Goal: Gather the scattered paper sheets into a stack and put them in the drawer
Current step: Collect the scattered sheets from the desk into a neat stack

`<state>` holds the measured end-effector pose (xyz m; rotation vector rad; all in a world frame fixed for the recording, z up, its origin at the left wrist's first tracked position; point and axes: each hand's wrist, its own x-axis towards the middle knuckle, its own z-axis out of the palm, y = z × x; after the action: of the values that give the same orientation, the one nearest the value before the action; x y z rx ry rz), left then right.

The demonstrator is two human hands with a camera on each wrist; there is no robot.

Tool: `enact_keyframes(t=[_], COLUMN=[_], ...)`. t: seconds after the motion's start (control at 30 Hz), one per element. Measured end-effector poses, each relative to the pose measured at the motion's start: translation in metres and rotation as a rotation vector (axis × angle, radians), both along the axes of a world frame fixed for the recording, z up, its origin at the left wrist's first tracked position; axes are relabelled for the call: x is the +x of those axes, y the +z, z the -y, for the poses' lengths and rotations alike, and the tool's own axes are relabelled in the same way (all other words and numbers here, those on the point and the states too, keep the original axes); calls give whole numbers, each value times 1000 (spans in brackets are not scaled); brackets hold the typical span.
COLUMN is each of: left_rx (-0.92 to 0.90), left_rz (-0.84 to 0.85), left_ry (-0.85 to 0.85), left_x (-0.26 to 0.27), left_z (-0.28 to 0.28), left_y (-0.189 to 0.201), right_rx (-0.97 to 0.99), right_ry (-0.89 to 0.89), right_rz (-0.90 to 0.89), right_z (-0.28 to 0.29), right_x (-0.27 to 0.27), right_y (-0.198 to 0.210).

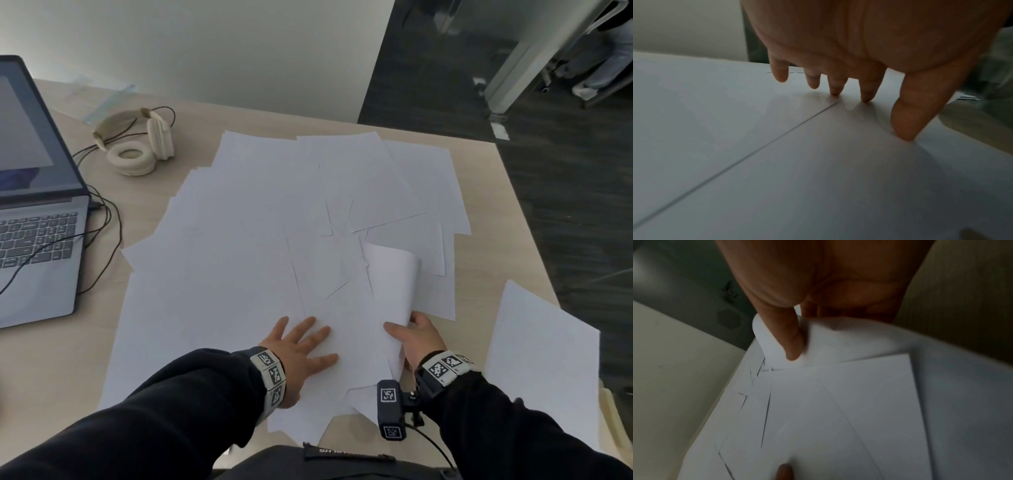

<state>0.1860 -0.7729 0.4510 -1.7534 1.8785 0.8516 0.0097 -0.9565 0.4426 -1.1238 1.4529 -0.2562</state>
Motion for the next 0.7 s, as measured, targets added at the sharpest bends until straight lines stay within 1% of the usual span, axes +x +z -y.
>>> enact_keyframes(t=[0.07,0.1,0.2,0.27,0.3,0.33,0.43,0.57,0.7], left_rx=[-8,-20,-75,-65,-47,-32,-24,-23,7], left_rz=[-21,-34,-2,67,102,135,157,98,10], left_ry=[-52,-42,104,236,271,268,154,6,-78], left_x=[-4,-4,3,13,18,21,22,9,-1], left_z=[5,8,13,13,13,12,11,13,18], left_y=[-1,-1,2,3,3,3,4,5,0], right_rx=[42,60,96,45,-2,-40,-84,-146,-177], right_ry=[-13,-24,-66,-67,-52,-39,5,98,174], right_rz=[51,65,55,20,-5,-29,-54,-84,-163], right_z=[-1,0,2,3,4,6,11,13,19], right_x=[-1,-3,-13,-19,-21,-22,-21,-14,-16], right_y=[2,2,-4,-6,-6,-6,-3,-2,-3])
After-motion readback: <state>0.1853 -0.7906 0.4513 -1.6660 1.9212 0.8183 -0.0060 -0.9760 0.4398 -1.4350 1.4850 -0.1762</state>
